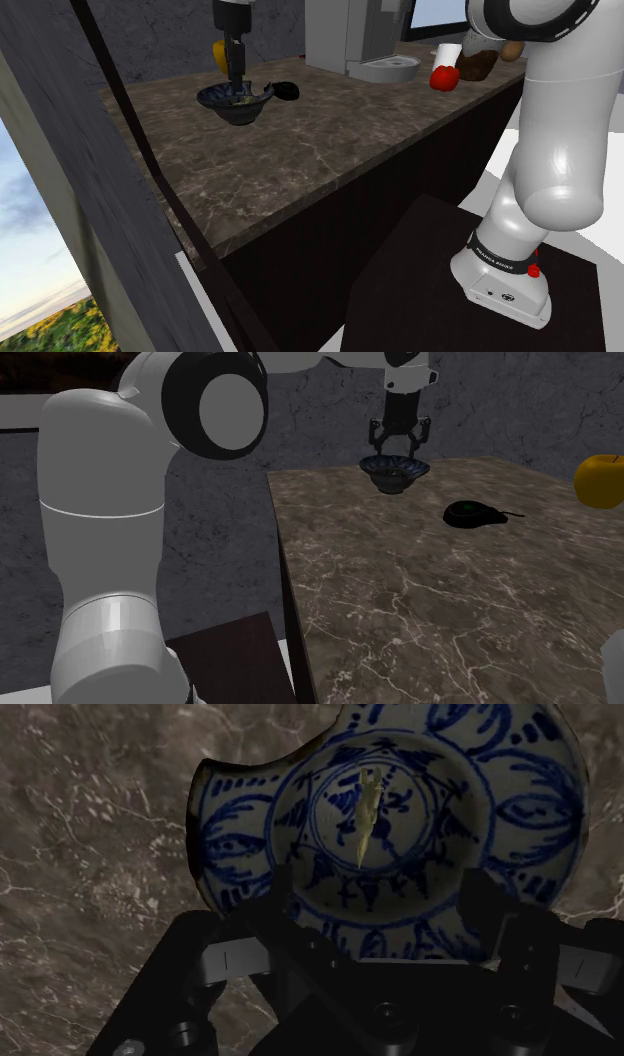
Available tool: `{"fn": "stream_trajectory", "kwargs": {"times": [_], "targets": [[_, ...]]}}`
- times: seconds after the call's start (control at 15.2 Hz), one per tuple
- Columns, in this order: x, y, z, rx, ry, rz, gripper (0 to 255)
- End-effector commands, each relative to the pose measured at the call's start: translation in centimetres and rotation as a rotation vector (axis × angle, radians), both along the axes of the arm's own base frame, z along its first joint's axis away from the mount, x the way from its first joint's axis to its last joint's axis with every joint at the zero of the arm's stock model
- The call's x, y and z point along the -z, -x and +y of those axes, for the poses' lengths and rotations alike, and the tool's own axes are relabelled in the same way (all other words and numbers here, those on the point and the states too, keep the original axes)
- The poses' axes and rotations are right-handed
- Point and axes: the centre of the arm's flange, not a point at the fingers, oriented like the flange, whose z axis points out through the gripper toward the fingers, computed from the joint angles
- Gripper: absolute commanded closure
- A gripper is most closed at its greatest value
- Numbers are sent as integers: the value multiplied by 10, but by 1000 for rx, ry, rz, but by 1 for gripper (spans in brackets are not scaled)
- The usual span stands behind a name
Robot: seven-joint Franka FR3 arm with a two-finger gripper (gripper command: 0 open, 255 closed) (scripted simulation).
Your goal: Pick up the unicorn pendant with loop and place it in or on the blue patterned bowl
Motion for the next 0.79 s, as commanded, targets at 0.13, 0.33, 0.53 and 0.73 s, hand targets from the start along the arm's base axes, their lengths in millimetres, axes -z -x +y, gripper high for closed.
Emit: {"fn": "stream_trajectory", "kwargs": {"times": [0.13,0.33,0.53,0.73], "targets": [[0,0,0,0,0,0,0],[-39,5,-4,0,0,0,0],[-49,6,-5,0,0,0,0],[-49,6,-5,0,0,0,0]]}}
